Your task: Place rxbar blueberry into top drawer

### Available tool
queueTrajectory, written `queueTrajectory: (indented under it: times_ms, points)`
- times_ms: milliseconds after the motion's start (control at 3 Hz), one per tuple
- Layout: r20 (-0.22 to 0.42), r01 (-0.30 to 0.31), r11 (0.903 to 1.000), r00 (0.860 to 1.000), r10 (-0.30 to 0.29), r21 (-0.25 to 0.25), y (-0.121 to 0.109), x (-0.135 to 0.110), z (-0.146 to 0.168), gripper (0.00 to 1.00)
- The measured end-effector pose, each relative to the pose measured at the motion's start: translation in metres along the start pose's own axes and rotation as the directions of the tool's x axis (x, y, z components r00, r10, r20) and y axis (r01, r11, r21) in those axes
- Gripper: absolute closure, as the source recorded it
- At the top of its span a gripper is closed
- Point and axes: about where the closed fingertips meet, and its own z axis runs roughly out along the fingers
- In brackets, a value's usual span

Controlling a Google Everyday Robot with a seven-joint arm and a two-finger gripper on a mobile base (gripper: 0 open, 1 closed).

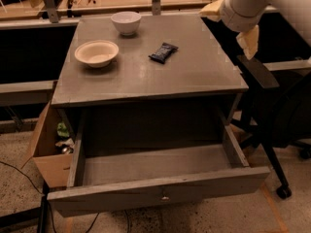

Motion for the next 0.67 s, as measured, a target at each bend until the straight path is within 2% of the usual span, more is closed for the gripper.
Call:
queueTrajectory:
  times_ms: [333, 667]
  points:
    - [-0.078, 0.082, 0.991, 0.993, -0.09, -0.106, -0.009, 0.005, 0.037, 0.0]
    - [-0.082, 0.125, 0.9776, 0.987, -0.14, -0.17, -0.03, 0.002, 0.06, 0.0]
